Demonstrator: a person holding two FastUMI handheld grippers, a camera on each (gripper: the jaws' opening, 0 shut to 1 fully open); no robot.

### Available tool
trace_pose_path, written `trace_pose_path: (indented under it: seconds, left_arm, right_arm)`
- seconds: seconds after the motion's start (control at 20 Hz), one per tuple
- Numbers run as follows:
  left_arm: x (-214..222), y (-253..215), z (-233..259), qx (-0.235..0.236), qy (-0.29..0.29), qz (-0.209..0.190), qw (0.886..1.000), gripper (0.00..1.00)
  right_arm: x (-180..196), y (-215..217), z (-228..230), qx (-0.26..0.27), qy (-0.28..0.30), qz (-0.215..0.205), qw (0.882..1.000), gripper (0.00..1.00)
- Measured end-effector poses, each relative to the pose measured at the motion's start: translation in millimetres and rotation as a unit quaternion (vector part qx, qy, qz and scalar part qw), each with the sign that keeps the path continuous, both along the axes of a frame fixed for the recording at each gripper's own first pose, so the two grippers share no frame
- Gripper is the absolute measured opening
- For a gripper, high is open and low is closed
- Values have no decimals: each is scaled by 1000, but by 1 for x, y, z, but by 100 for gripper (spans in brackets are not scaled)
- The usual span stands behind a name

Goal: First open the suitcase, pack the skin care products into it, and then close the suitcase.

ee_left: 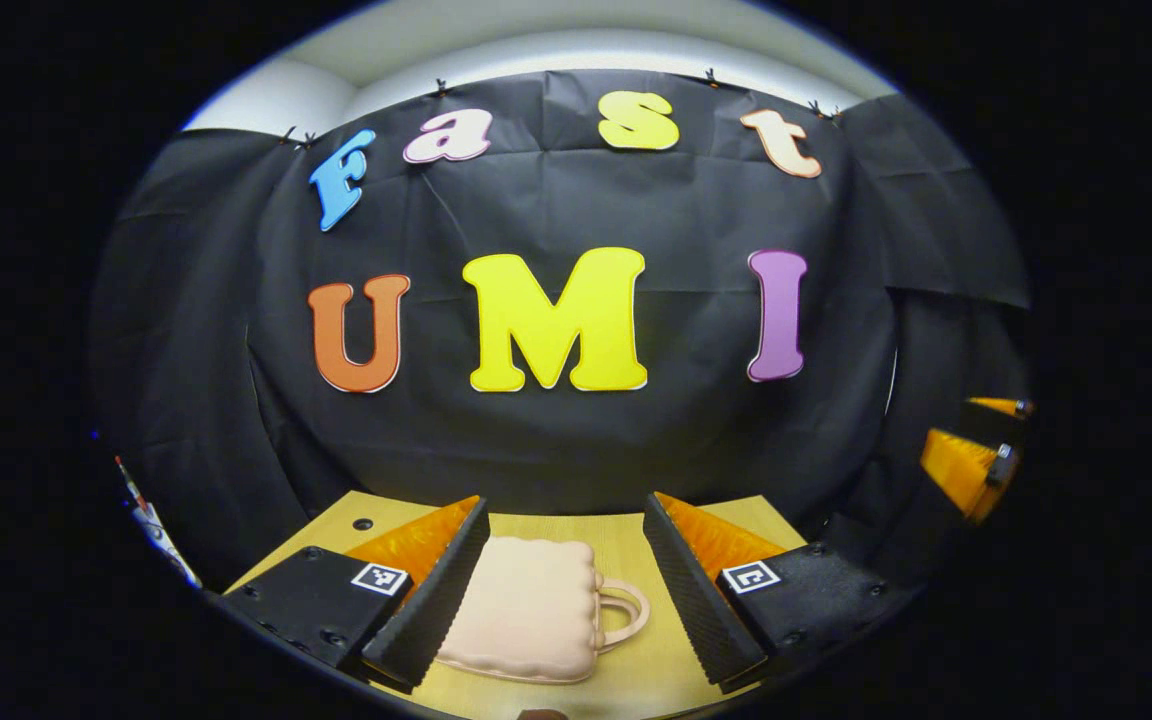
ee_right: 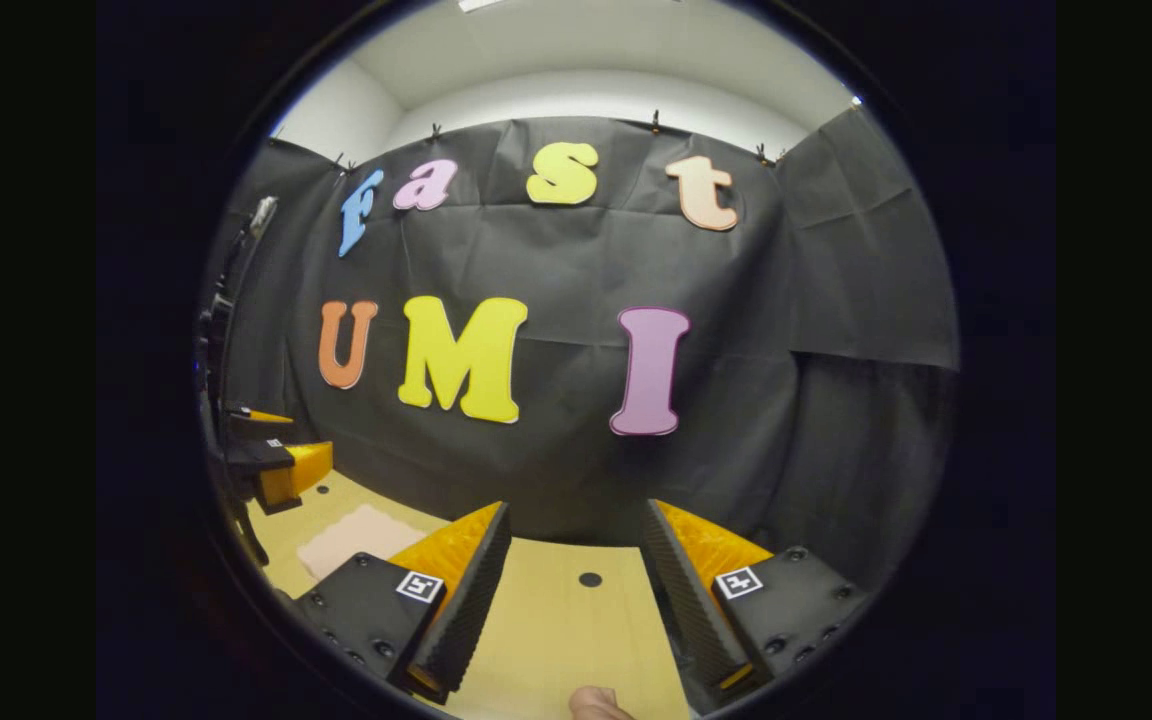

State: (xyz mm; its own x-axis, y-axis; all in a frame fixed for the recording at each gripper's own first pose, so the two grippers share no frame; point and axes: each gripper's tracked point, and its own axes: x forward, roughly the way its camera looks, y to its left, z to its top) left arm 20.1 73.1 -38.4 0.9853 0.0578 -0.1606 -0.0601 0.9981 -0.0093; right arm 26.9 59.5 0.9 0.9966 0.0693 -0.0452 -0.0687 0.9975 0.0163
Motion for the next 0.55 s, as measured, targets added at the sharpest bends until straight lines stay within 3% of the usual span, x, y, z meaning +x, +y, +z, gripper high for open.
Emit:
trace_pose_path:
  seconds: [0.25,0.55]
  left_arm:
    - [-24,15,36,27,-41,-8,999,97]
    - [-22,11,41,-3,-41,-11,999,98]
  right_arm:
    - [3,25,-6,19,19,3,1000,80]
    - [4,25,9,19,-7,-5,1000,80]
